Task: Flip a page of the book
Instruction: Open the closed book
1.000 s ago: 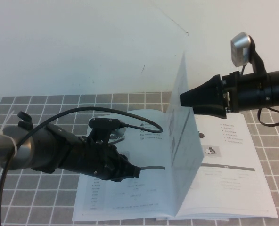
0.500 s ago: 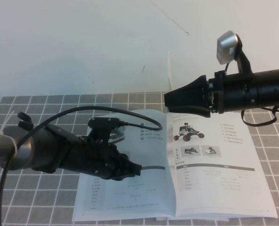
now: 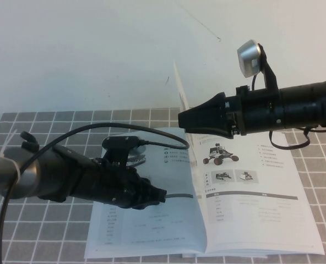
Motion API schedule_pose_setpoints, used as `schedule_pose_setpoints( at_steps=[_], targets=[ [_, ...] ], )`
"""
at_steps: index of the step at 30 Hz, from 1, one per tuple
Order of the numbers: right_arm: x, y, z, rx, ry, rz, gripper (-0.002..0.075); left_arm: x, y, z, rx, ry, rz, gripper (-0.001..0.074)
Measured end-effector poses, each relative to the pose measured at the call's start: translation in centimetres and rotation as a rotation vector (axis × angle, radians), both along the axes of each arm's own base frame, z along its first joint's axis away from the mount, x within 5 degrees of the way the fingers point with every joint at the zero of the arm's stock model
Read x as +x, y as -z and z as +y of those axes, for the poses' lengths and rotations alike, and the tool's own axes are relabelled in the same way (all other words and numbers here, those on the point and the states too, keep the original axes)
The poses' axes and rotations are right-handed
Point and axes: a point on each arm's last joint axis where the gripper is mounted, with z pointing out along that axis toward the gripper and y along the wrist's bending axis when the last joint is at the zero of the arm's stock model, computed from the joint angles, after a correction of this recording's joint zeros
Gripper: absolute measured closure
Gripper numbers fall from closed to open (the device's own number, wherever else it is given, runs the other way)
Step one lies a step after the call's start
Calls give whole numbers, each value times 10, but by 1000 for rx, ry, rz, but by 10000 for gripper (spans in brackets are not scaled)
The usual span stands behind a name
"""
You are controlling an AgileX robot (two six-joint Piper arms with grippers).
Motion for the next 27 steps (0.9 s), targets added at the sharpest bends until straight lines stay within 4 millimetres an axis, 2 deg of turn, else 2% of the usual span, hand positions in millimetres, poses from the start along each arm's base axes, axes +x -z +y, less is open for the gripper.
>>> schedule_pose_setpoints(
  at_steps=[7,14,22,27],
  targets=[
    [-1,6,-1,-65,-15,-20,503,1,-1,-1,-29,-35,10,738],
    [0,18,-5,-200,-3,-46,686,1,-18,0,-44,-46,-37,738],
    [-1,23,-7,-238,-2,-11,725,0,-32,2,-53,-60,-81,738],
    [1,39,-4,-268,-6,37,726,-4,-52,4,-64,-51,-142,738]
  ],
)
